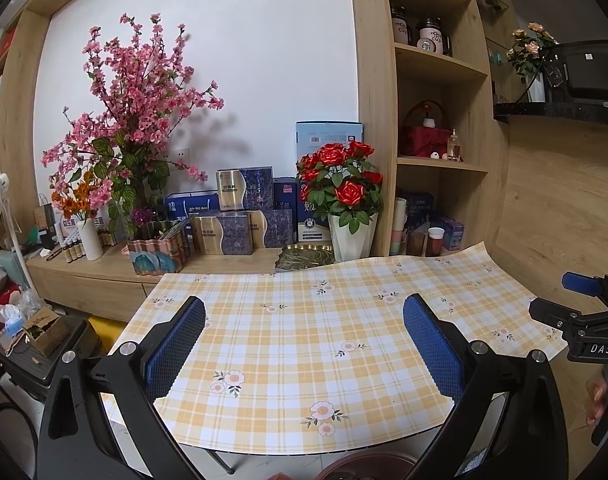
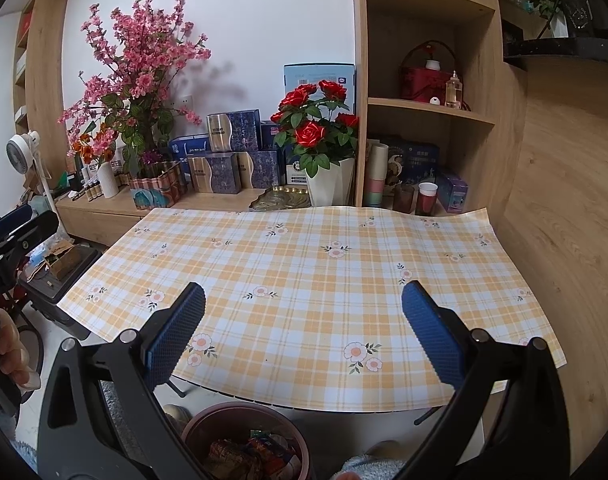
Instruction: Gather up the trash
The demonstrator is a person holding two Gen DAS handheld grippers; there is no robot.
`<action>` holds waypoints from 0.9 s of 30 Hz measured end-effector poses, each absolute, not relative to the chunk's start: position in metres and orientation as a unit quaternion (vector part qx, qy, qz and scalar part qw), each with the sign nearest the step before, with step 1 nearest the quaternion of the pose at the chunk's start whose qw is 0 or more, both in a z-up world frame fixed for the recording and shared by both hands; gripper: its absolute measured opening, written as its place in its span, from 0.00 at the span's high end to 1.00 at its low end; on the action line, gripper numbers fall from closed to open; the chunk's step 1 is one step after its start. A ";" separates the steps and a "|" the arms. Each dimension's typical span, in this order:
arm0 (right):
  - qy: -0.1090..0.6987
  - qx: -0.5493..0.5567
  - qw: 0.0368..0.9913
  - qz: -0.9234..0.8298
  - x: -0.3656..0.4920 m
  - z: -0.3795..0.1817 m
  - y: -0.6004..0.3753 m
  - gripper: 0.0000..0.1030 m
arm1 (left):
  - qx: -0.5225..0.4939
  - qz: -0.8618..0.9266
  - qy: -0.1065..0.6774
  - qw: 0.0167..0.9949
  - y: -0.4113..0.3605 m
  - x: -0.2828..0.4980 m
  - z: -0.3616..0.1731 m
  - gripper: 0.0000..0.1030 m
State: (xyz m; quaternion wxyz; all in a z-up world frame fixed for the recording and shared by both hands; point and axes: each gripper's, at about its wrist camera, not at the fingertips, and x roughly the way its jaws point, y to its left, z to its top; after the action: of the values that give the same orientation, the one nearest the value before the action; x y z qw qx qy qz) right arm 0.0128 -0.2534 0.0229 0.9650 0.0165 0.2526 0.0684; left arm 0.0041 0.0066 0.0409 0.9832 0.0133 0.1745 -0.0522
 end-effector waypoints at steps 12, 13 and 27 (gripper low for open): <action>0.253 0.017 0.965 0.070 0.011 0.020 -0.250 0.06 | 0.014 -0.055 0.179 0.982 0.013 0.004 0.036 0.06; 0.253 0.017 0.965 0.069 0.011 0.021 -0.250 0.06 | 0.014 -0.055 0.180 0.982 0.014 0.004 0.035 0.06; 0.253 0.016 0.965 0.071 0.010 0.019 -0.245 0.06 | 0.009 -0.047 0.185 0.982 0.018 0.006 0.033 0.06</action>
State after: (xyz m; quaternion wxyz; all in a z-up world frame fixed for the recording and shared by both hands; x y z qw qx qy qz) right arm 0.0101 -0.2448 0.0193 0.9646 0.0161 0.2532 0.0713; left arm 0.0055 0.0185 0.0334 0.9815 0.0093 0.1852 -0.0471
